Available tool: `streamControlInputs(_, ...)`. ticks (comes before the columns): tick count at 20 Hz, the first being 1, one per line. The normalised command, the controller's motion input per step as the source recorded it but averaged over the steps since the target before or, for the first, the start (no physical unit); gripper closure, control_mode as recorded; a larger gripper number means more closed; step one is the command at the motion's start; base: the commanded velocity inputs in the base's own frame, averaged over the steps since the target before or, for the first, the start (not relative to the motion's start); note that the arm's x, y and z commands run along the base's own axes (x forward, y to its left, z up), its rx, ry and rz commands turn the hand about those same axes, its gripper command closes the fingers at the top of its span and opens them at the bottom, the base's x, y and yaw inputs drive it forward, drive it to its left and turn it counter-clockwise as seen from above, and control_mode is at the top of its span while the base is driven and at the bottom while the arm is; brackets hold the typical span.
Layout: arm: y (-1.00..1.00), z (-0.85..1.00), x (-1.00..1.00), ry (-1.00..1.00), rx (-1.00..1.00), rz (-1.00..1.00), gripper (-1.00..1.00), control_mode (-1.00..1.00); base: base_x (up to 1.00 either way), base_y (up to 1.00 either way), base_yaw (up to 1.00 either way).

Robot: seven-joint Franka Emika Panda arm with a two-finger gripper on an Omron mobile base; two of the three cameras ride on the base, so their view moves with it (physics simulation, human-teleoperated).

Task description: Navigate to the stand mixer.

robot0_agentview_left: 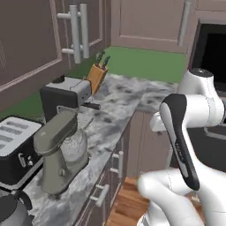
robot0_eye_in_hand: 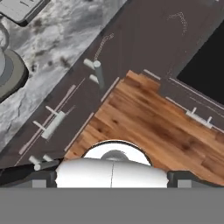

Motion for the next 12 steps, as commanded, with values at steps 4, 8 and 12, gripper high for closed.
streamControlInputs(4, 0.00, 0.00, 0.00, 0.00, 0.00, 0.00, -1.00, 1.00, 0.08, -0.55, 0.90)
streamControlInputs(8, 0.00, 0.00, 0.00, 0.00, 0.00, 0.00, -1.00, 1.00, -0.45, -0.39, 0.92)
streamControlInputs(12, 0.00, 0.00, 0.00, 0.00, 0.00, 0.00, -1.00, 1.00, 0.55, -0.28, 0.69)
